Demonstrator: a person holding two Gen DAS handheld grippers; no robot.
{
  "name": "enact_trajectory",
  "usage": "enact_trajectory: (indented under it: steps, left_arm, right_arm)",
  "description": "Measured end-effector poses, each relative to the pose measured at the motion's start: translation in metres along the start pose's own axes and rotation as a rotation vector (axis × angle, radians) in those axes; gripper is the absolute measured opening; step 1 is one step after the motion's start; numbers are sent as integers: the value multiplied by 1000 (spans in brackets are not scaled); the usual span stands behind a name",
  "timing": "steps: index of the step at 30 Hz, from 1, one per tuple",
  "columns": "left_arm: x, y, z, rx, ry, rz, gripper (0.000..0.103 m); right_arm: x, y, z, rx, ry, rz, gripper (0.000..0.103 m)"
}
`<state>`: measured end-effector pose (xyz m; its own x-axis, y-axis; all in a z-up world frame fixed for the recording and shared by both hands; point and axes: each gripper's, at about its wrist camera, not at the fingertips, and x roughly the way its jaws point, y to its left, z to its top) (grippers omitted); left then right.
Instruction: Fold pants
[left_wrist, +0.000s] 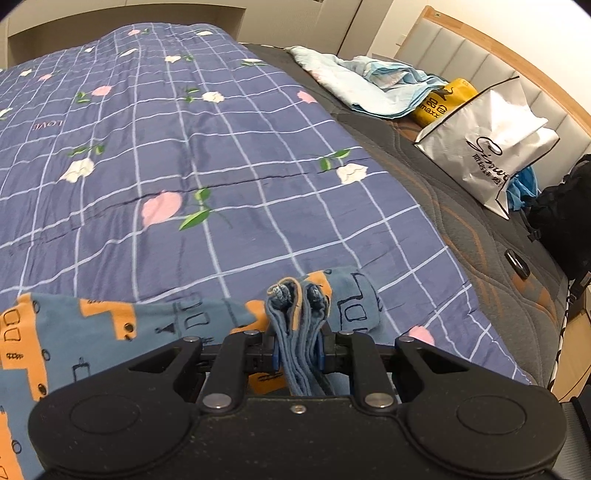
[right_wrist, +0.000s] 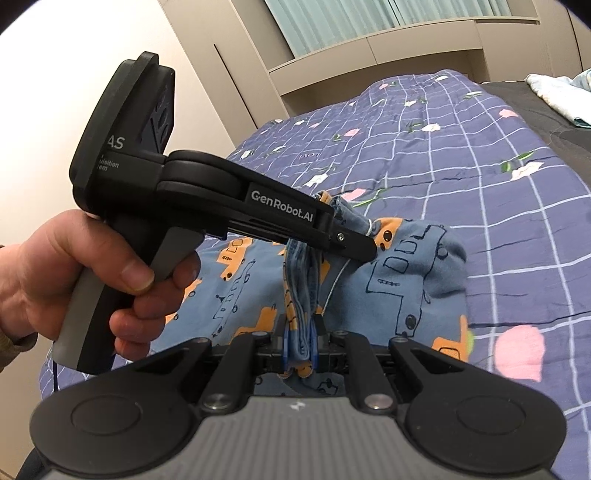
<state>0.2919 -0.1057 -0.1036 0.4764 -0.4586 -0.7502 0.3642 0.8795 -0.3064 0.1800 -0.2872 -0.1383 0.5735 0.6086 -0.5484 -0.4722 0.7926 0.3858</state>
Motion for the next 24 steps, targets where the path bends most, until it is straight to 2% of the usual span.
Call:
enact_trajectory:
  steps: [14, 24]
  left_arm:
    - [-9, 28, -7, -52, 3, 24, 20]
    - [-28, 43, -11, -52, -12, 61, 20]
  right_arm:
    - [25, 11, 2, -10, 17, 32, 13]
    - [35, 26, 5, -25, 27, 65, 13]
